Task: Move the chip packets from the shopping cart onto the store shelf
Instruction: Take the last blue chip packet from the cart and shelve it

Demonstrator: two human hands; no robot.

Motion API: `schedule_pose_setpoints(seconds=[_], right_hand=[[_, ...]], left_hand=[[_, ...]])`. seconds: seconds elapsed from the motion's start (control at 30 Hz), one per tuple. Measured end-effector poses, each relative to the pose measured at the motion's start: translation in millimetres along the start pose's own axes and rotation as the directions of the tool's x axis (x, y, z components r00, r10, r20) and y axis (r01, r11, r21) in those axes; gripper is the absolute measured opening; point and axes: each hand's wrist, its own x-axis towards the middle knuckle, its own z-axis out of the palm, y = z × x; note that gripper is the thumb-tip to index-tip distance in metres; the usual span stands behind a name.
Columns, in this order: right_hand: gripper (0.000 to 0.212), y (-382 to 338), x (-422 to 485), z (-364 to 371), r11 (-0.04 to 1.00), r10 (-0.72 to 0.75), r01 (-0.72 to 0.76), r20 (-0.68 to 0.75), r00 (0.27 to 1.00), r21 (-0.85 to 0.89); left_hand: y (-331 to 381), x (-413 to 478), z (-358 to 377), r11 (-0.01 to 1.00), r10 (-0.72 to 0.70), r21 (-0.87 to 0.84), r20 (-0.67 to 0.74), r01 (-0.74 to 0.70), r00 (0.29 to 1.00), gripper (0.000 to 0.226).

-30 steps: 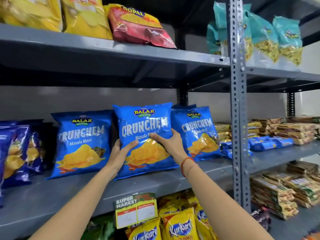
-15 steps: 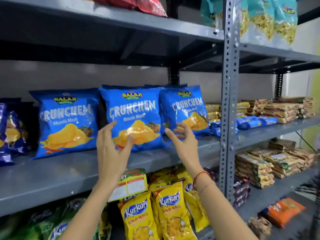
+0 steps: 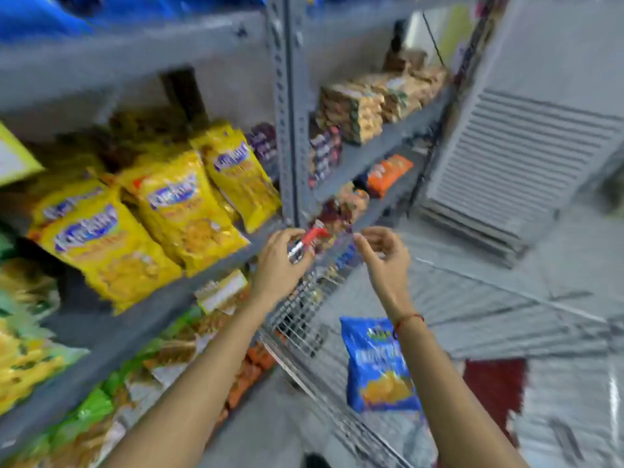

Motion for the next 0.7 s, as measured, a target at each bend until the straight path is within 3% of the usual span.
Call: schedule_pose_setpoints(seconds=[0.17, 0.3, 0.4, 0.47, 0.57, 0.7], right_hand=[[0.019, 108, -34, -60, 0.938, 0.293, -0.301, -0.07, 0.954, -0.175], [0.029, 185, -67, -97, 0.795, 0.511, -0.506, -0.081, 0.856, -0.334], [0.048, 234, -85, -112, 0.675, 0.62, -0.58, -0.076, 0.781, -0.456], [0.062, 259, -91, -116, 0.608, 0.652, -0.561, -0.05, 0.757, -0.561], [0.084, 289, -86, -117, 0.564, 0.702, -0.581, -0.03, 0.711, -0.587], [0.092, 331, -78, -120, 0.528, 0.778, -0.727, -0.092, 0.621, -0.44]], left_hand=[[-43, -20, 107, 0.974, -0.224, 0.037, 0.329, 0.225, 0.917, 0.042], [-65, -39, 176, 0.893, -0.424, 0.121, 0.554, 0.434, 0.717, 0.051], [-80, -48, 214, 0.826, -0.489, 0.142, 0.664, 0.546, 0.566, 0.038], [-86, -52, 233, 0.813, -0.508, 0.218, 0.717, 0.539, 0.477, 0.044], [-101, -52, 261, 0.773, -0.552, 0.258, 0.724, 0.579, 0.414, 0.056], [-140, -59, 298, 0.631, -0.719, 0.349, 0.598, 0.693, 0.355, 0.069]])
